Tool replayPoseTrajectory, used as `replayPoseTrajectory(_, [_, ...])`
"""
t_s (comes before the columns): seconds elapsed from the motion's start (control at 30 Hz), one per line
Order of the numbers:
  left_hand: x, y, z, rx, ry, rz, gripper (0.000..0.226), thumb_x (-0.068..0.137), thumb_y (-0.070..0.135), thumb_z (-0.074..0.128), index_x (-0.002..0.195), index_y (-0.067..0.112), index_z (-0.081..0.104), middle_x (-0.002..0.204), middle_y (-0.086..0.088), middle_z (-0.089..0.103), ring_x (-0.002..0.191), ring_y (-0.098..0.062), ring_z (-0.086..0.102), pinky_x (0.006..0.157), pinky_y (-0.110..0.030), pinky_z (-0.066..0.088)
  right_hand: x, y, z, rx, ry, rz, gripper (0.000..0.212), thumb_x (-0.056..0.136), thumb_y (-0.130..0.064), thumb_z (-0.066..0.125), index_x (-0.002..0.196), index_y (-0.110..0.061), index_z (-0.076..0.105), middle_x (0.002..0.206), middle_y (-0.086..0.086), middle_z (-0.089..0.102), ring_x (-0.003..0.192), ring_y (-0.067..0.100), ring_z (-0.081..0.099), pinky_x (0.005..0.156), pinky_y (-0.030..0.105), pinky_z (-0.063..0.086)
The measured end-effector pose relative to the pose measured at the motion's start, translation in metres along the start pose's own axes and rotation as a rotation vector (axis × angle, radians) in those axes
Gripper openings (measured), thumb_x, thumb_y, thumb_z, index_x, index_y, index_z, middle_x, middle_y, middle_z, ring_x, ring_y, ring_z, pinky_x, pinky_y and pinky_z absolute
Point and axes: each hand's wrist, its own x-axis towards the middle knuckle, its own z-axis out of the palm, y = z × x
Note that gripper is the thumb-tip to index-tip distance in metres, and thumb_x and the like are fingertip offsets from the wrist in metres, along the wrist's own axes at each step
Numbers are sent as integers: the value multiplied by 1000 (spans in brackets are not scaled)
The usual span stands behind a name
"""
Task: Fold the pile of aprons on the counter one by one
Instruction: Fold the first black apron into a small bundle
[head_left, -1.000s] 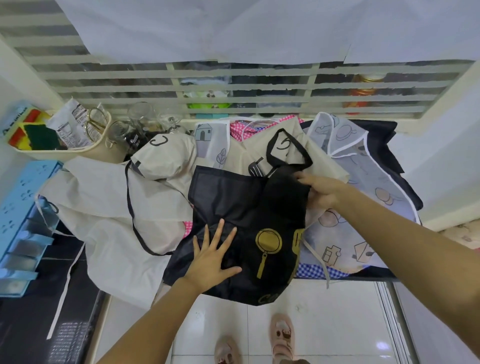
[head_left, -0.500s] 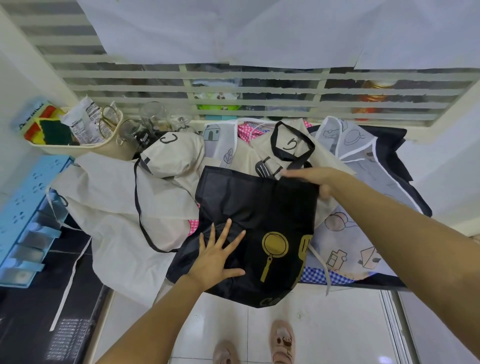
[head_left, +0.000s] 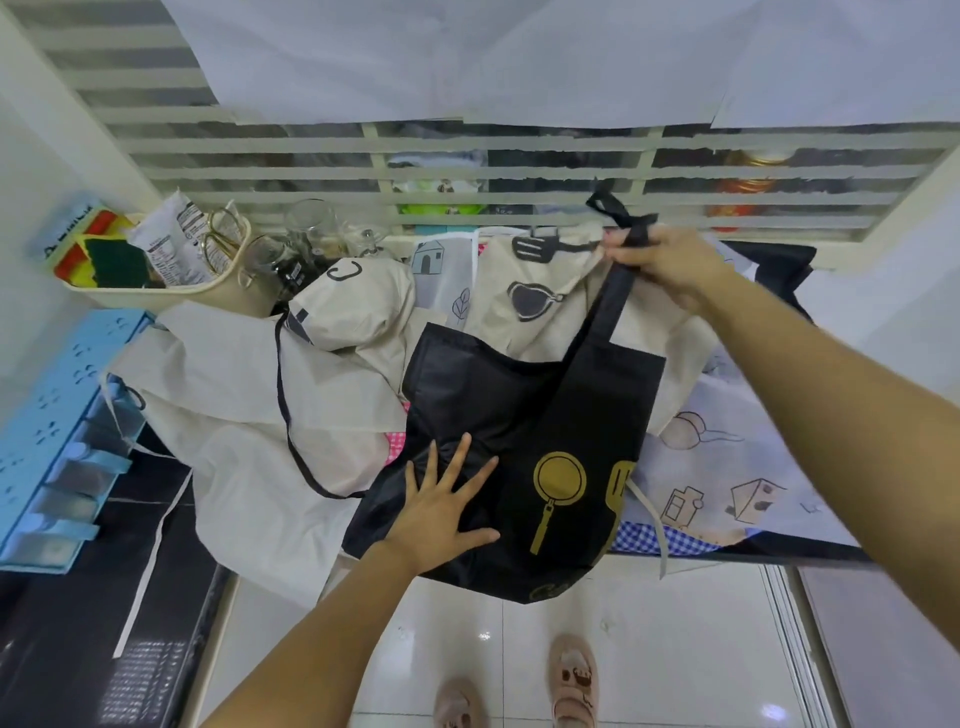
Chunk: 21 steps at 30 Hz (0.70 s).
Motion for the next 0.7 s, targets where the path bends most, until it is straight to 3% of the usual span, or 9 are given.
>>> replayPoseTrajectory(0.1, [0, 2, -3, -17, 46, -46, 85, 75, 83, 21, 128, 56, -39, 144, 11, -47, 134, -34, -39, 109, -58, -16, 13, -28, -20, -212, 62, -76, 22, 91, -11, 60, 113, -8, 62, 109, 2, 64, 99, 15, 60, 90, 27, 51])
replayPoseTrajectory(0.17, [1, 1, -4, -31, 62, -67, 86, 70, 86, 14, 127, 55, -41, 143, 13, -48, 134, -33, -40, 107, -57, -17, 17, -34, -26, -356, 154, -53, 17, 91, -28, 61, 96, -12, 59, 91, -1, 60, 80, 12, 56, 73, 26, 50])
replayPoseTrajectory(0.23, [0, 0, -3, -36, 63, -65, 89, 67, 87, 14, 127, 54, -42, 143, 14, -49, 135, -34, -38, 107, -59, -15, 9, -28, -26, -475, 316, -15, 30, 87, -45, 61, 87, -17, 50, 72, -3, 48, 60, 9, 45, 55, 24, 40])
replayPoseTrajectory(0.33, [1, -1, -2, -42, 58, -61, 92, 67, 87, 17, 130, 52, -40, 143, 12, -49, 135, -34, -38, 109, -63, -12, -38, 4, -12, -477, 473, -133, 43, 85, -51, 61, 77, -11, 47, 64, 4, 44, 55, 13, 41, 55, 27, 34])
replayPoseTrajectory(0.43, [3, -4, -1, -55, 61, -55, 94, 69, 86, 23, 137, 49, -30, 144, 12, -47, 135, -32, -38, 109, -64, -10, -109, 66, 28, -429, 271, 13, 56, 86, -51, 61, 64, 0, 54, 59, 11, 55, 54, 17, 51, 64, 28, 43])
replayPoseTrajectory(0.5, [4, -6, 1, -68, 61, -43, 96, 71, 85, 29, 141, 48, -25, 144, 13, -47, 134, -30, -38, 109, -64, -10, -146, 109, 58, -458, -26, 312, 54, 88, -51, 57, 68, -2, 61, 61, 8, 61, 54, 14, 54, 65, 25, 48])
replayPoseTrajectory(0.57, [6, -6, 2, -86, 64, -34, 94, 77, 80, 37, 143, 46, -21, 144, 13, -47, 133, -28, -38, 109, -63, -11, -172, 146, 79, -441, -300, 677, 47, 91, -49, 53, 84, -4, 66, 65, 4, 62, 59, 13, 55, 63, 18, 48])
replayPoseTrajectory(0.63, [5, -5, 2, -85, 83, -28, 88, 85, 72, 39, 145, 45, -19, 145, 12, -44, 137, -30, -34, 109, -63, -10, -192, 180, 93, -372, -402, 845, 48, 90, -46, 58, 111, -3, 64, 85, 5, 69, 79, 16, 63, 78, 22, 52])
replayPoseTrajectory(0.7, [4, -3, 3, -62, 121, -23, 77, 93, 61, 37, 147, 43, -15, 147, 12, -40, 142, -34, -26, 110, -64, -6, -207, 214, 104, -280, -313, 798, 61, 81, -46, 69, 126, -7, 55, 120, 8, 64, 102, 22, 62, 81, 27, 52])
